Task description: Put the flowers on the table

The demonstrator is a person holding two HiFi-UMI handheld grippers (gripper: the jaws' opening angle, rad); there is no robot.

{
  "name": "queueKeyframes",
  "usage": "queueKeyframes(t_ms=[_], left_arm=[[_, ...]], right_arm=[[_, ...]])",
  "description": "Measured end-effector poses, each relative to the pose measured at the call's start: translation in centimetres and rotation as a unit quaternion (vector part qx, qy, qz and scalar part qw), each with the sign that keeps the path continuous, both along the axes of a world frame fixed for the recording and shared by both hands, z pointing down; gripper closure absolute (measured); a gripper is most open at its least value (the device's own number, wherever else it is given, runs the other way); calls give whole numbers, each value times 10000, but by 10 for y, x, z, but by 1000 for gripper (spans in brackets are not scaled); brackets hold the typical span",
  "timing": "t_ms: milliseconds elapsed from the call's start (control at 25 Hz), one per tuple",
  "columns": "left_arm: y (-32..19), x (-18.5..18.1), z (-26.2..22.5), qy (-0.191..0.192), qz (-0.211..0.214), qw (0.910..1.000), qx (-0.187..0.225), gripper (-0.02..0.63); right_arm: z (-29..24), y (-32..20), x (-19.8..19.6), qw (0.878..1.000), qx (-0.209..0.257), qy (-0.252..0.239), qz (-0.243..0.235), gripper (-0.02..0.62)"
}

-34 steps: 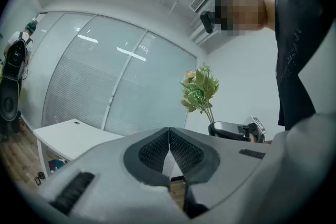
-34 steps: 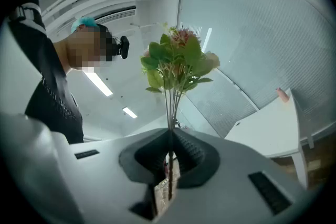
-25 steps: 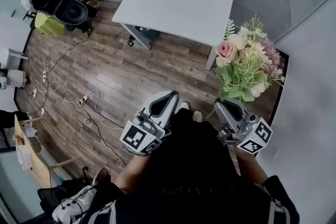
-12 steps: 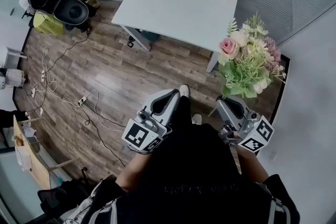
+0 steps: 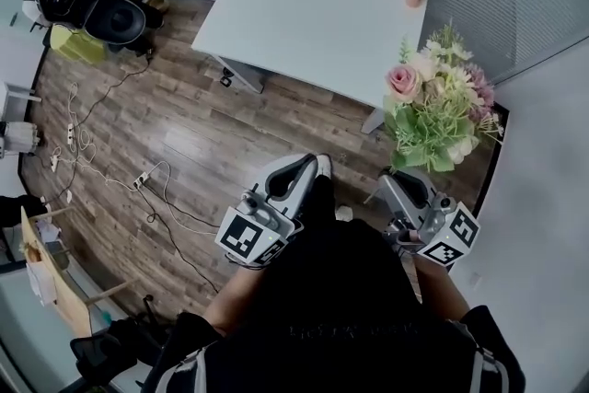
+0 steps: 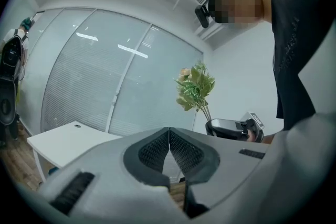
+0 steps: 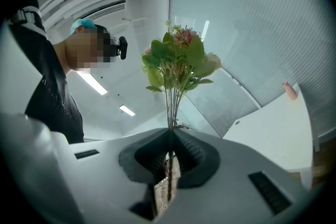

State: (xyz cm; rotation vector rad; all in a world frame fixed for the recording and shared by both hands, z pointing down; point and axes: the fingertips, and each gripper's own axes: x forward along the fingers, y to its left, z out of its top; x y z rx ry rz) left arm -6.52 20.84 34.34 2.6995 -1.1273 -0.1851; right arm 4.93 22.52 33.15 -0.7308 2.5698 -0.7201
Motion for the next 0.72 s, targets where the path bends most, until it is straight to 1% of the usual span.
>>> queueKeyframes(t_ms=[120,280,400,560,680,720], left_arm=[[-26,-9,-3,1,20,10000,-23,586],[-54,-15,12,-80,38,9998,-184,586],[-72,-19,9,-80,98,9999,-89,586],[-90,-27,8,93,144,9998,-116,586],[-95,-29,24,-109,196,9996,-148,586],[-95,-30,24,-115,211,9996,-144,586]], right_arm=[[-2,-28,-7,10000,-78,-16,55,549],[6,-56,-9,9999,-110,-8,122,549],[2,-73,-12,9997,-93,51,220,549],[3,-91,-19,9994,-93,8,345,549],[9,-99,-18,9990,-131,-51,426,549],[9,-99,-18,9988,-140,-44,459,549]])
